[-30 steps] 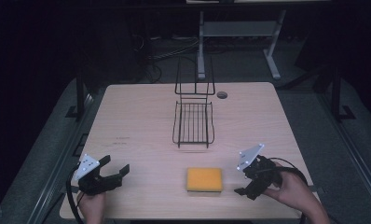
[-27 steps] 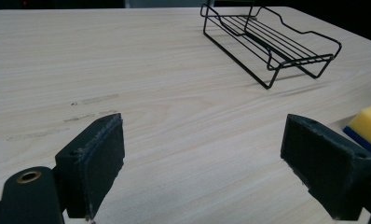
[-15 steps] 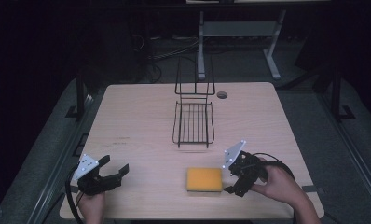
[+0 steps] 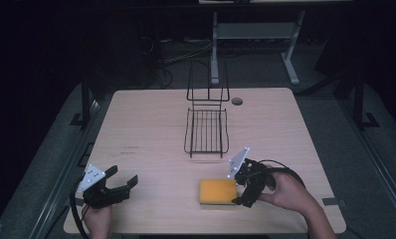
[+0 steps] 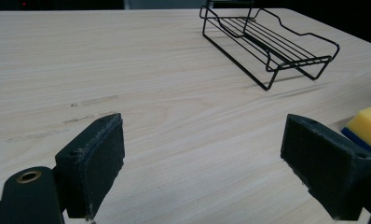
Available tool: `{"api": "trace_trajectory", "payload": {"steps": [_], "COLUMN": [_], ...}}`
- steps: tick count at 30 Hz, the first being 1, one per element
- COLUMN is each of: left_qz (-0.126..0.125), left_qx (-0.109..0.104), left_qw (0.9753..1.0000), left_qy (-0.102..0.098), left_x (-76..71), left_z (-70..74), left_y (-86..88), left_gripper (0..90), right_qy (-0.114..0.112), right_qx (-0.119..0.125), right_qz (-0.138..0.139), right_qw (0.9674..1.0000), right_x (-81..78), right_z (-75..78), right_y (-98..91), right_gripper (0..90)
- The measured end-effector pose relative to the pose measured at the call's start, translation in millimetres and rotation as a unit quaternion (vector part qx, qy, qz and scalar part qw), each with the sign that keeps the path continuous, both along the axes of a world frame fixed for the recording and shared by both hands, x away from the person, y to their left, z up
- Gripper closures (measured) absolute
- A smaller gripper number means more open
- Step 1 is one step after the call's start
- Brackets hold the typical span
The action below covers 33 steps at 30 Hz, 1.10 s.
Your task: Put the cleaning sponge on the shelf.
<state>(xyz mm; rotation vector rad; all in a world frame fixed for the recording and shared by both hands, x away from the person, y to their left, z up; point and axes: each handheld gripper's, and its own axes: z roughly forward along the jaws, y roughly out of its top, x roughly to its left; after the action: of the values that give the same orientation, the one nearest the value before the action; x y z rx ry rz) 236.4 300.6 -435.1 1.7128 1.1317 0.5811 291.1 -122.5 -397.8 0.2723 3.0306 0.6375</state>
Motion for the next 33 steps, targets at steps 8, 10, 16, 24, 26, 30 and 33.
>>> {"api": "trace_trajectory", "payload": {"steps": [8, 10, 16, 24, 26, 30, 33], "left_qz": [-0.001, -0.001, -0.002, 0.0, -0.001, -0.001, -0.001], "left_qx": [0.0, -0.001, -0.003, -0.006, -0.006, -0.007, -0.008], "left_qw": [1.0, 1.0, 1.0, 1.0, 1.0, 1.0, 1.0], "left_qy": [0.0, -0.001, -0.001, 0.0, 0.0, 0.0, 0.0], "left_x": [-0.2, -0.2, 0.3, -0.2, -0.1, 0.1, 0.1], "left_z": [0.2, 0.2, 0.0, 0.2, 0.1, 0.0, 0.0], "left_y": [0.0, 0.2, 1.2, 3.1, 2.6, 2.0, 2.0], "left_gripper": [12.8, 12.8, 12.8, 12.8, 12.8, 12.8, 12.8], "right_qy": [0.009, 0.01, 0.016, 0.021, 0.023, 0.025, 0.028], "right_qx": [-0.003, -0.005, -0.008, -0.014, -0.014, -0.016, -0.018], "right_qz": [0.016, 0.019, 0.028, 0.032, 0.035, 0.039, 0.041], "right_qw": [0.9998, 0.9997, 0.9995, 0.9992, 0.999, 0.9988, 0.9986], "right_x": [4.6, 5.7, 9.6, 13.2, 14.4, 16.5, 17.8], "right_z": [-3.4, -4.8, -7.2, -10.7, -12.0, -15.0, -17.4], "right_y": [15.2, 18.8, 27.1, 36.7, 38.7, 42.2, 45.0], "right_gripper": [14.8, 14.8, 14.8, 14.7, 14.7, 14.7, 14.6]}}
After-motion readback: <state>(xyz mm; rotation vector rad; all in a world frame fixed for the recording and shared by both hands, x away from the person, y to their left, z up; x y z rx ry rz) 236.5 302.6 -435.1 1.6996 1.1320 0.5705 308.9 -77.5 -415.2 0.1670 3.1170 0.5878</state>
